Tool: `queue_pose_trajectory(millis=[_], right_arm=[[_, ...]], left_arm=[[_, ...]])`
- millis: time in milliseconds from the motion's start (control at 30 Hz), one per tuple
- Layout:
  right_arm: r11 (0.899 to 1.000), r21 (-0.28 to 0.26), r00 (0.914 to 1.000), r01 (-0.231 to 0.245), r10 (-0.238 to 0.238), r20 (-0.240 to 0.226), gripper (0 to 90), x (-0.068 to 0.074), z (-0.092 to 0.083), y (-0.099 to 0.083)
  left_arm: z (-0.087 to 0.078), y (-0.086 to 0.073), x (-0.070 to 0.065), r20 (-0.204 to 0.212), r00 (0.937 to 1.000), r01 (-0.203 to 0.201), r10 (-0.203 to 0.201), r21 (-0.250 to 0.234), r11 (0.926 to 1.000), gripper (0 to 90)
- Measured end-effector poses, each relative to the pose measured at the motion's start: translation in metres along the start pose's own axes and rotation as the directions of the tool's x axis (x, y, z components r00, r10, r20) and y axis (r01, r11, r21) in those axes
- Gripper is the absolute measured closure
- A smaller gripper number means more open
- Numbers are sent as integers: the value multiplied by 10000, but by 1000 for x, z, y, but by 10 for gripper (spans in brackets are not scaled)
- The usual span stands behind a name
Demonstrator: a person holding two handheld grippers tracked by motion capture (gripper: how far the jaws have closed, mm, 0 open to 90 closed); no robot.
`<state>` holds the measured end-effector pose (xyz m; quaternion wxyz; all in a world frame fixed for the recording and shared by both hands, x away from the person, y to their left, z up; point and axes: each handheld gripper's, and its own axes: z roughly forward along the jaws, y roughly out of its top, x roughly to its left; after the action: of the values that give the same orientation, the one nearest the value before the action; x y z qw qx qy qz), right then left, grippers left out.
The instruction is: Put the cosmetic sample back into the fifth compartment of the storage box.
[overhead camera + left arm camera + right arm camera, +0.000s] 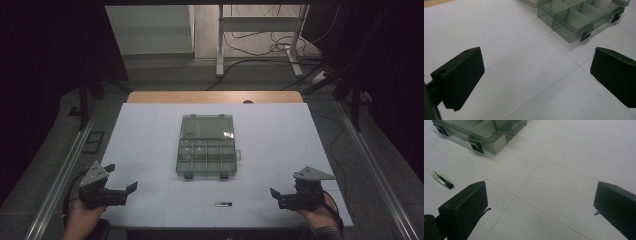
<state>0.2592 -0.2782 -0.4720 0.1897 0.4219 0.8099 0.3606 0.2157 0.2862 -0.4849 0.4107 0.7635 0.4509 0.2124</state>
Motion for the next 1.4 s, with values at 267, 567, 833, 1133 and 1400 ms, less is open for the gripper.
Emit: queue_pose_trajectory(millis=[267, 567, 833, 1133, 1400], right_arm=[[10000, 28, 10000, 29, -29, -27, 0, 0, 0, 0], [9996, 288, 9997, -15, 22, -226, 0, -1, 3, 1], [9992, 266, 9992, 289, -281, -298, 0, 2, 4, 3], [9986, 242, 9942, 476, -450, -972, 0, 10, 13, 8], [9971, 217, 9895, 728, -695, -1267, 0, 15, 18, 10]], left_arm=[[-3, -1, 0, -96, 9999, -28, 27, -153, 9999, 0], [-4, -1, 0, -7, 10000, -51, 51, -145, 9999, 0], [-7, -2, 0, 77, 9999, 86, -85, -124, 9999, 0], [-5, -2, -1, 145, 9999, -26, 25, 61, 10000, 3], [-4, -2, -1, 195, 9998, -64, 62, 129, 9999, 6]])
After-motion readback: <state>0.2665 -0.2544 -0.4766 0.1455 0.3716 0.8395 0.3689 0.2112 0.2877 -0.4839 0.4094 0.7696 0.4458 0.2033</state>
